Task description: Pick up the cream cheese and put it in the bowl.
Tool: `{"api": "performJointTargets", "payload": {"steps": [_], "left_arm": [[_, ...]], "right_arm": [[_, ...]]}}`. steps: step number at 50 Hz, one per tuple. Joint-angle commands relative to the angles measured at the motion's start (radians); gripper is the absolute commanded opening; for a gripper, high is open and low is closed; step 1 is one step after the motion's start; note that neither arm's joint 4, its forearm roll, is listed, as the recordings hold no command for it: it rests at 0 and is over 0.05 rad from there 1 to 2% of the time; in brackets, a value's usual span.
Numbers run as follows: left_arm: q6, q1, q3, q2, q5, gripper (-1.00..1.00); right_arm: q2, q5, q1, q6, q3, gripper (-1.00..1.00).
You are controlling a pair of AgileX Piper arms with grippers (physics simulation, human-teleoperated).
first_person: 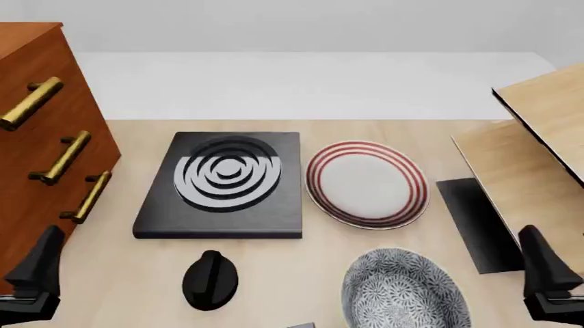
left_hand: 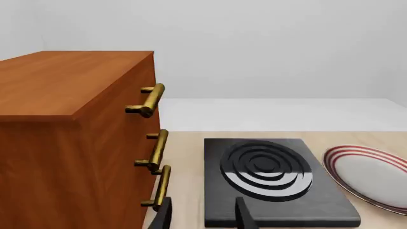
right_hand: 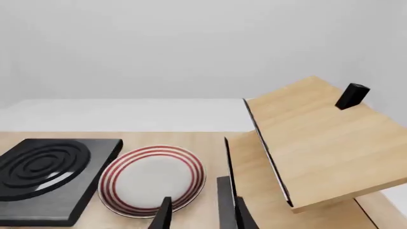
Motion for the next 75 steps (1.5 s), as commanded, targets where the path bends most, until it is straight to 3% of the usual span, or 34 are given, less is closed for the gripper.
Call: {"api": "performJointTargets", "payload": {"steps": [1,11,15,25,29,31,37,50,75], "left_arm": [[0.0,0.0,-0.003,0.005,-0.001,1.0],[0.0,0.0,-0.003,0.005,-0.001,1.0],[0.0,0.0,-0.003,0.005,-0.001,1.0],[0.0,0.0,-0.003,0.005,-0.001,1.0],[0.0,0.0,-0.003,0.005,-0.001,1.0],[0.0,0.0,-0.003,0.005,-0.001,1.0],[0.0,0.0,-0.003,0.005,-0.001,1.0],[0.0,0.0,-0.003,0.005,-0.001,1.0],[0.0,0.0,-0.003,0.005,-0.001,1.0]], "right_arm": [[0.002,0.0,-0.011,-0.028,-0.001,1.0],[0.006,0.002,0.02,-0.056,0.001,1.0],[0.009,0.033,0.118,-0.123,-0.015,1.0],[0.067,0.115,0.332,-0.208,-0.089,1.0],[0.084,0.126,0.38,-0.225,-0.108,1.0],[0.13,0.108,0.431,-0.258,-0.116,1.0],[0.224,0.057,0.516,-0.28,-0.123,1.0],[0.589,-0.154,0.736,-0.384,-0.136,1.0],[1.068,-0.295,0.968,-0.507,-0.242,1.0]]}}
